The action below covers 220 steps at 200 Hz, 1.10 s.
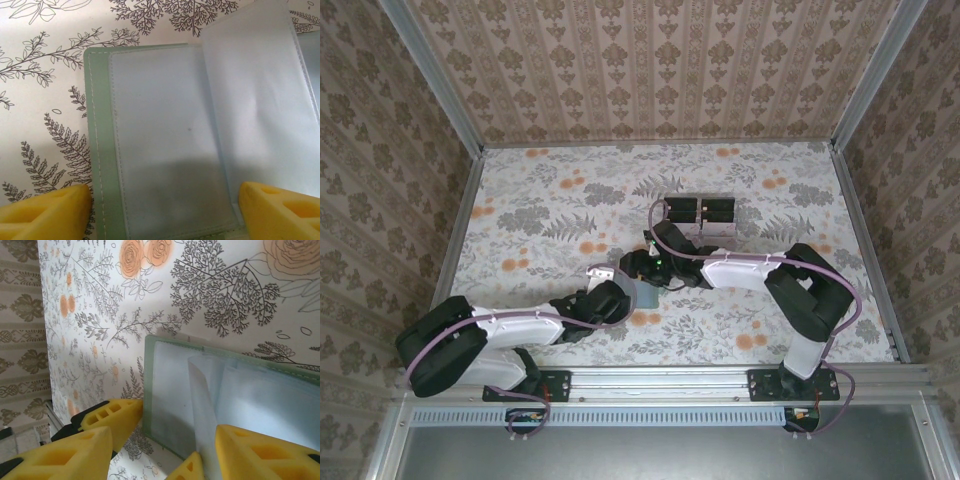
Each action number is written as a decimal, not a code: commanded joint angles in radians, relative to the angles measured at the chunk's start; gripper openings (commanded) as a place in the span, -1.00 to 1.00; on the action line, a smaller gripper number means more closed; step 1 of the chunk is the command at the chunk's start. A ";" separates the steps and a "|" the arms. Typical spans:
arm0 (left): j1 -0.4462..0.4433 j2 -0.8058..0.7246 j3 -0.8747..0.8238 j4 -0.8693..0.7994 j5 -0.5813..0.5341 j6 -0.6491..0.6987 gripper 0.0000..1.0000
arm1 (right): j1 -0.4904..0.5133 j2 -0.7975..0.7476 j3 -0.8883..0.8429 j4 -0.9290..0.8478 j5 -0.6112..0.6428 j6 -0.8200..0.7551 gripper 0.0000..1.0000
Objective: Put the credit cards into the card holder
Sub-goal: Flip over the card slot on the card holder.
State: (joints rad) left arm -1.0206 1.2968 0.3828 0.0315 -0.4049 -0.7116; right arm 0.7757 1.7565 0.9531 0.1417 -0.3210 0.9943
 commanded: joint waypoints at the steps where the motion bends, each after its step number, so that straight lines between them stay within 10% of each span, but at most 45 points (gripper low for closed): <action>1: -0.006 0.021 0.003 -0.023 0.019 -0.021 0.60 | -0.001 0.001 -0.013 -0.013 0.021 -0.018 0.16; 112: -0.007 -0.037 0.011 -0.036 0.017 -0.003 0.61 | 0.026 0.083 0.028 0.004 -0.019 -0.008 0.16; 220: 0.043 -0.661 -0.028 -0.413 -0.111 -0.132 0.87 | 0.112 0.181 0.227 -0.130 0.032 -0.024 0.17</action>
State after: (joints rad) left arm -1.0031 0.7063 0.3748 -0.2436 -0.4583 -0.7628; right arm 0.8604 1.8591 1.1252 0.0925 -0.3187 0.9932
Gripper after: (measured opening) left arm 0.916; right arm 0.584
